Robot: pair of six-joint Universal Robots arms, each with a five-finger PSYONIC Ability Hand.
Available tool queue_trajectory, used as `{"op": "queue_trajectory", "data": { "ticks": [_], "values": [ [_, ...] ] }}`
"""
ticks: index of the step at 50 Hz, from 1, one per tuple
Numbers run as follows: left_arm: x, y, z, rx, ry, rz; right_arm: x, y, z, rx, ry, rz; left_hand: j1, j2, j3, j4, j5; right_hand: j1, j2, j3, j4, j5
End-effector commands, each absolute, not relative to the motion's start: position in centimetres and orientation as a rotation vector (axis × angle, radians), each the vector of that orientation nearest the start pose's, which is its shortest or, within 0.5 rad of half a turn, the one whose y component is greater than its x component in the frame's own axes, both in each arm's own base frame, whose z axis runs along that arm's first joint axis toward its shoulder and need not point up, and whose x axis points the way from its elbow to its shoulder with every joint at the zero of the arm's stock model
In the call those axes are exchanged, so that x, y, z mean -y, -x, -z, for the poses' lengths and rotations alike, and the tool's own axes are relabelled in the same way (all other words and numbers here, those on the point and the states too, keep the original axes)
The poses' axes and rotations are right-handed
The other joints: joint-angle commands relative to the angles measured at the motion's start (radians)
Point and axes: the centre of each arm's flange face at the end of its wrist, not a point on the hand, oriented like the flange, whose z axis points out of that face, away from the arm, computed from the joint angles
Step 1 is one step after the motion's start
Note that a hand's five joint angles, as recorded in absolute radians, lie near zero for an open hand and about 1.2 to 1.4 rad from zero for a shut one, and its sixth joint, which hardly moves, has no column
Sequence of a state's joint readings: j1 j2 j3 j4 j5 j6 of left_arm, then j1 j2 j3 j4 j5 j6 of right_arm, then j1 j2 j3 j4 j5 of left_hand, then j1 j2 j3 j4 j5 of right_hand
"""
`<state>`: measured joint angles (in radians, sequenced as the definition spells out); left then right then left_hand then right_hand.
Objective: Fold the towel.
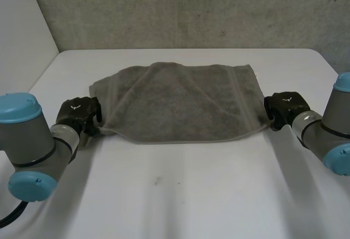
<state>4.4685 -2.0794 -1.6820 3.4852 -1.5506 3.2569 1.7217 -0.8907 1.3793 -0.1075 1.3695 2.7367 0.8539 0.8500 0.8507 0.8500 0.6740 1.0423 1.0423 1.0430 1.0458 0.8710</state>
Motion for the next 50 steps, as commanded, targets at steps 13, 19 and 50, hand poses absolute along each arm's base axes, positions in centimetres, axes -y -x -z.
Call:
{"op": "queue_trajectory", "data": {
  "ticks": [13,19,50],
  "values": [
    [32.0,21.6,-11.8,-2.563,-0.488,1.905,36.5,-20.7,-13.6,-2.374,0.881,1.762,-0.050,-0.046,-0.047,-0.046,-0.045,0.354,0.354,0.353,0.350,0.351],
    [32.3,21.7,-11.6,-2.545,-0.482,1.931,36.6,-20.1,-15.3,-2.363,0.843,1.811,-0.050,-0.046,-0.047,-0.046,-0.045,0.354,0.354,0.353,0.350,0.351],
    [26.1,20.2,-17.4,-2.304,-0.790,1.856,33.9,-15.2,-23.7,-2.385,0.979,1.787,0.542,0.546,0.546,0.546,0.548,0.354,0.354,0.353,0.350,0.351]
  ]
}}
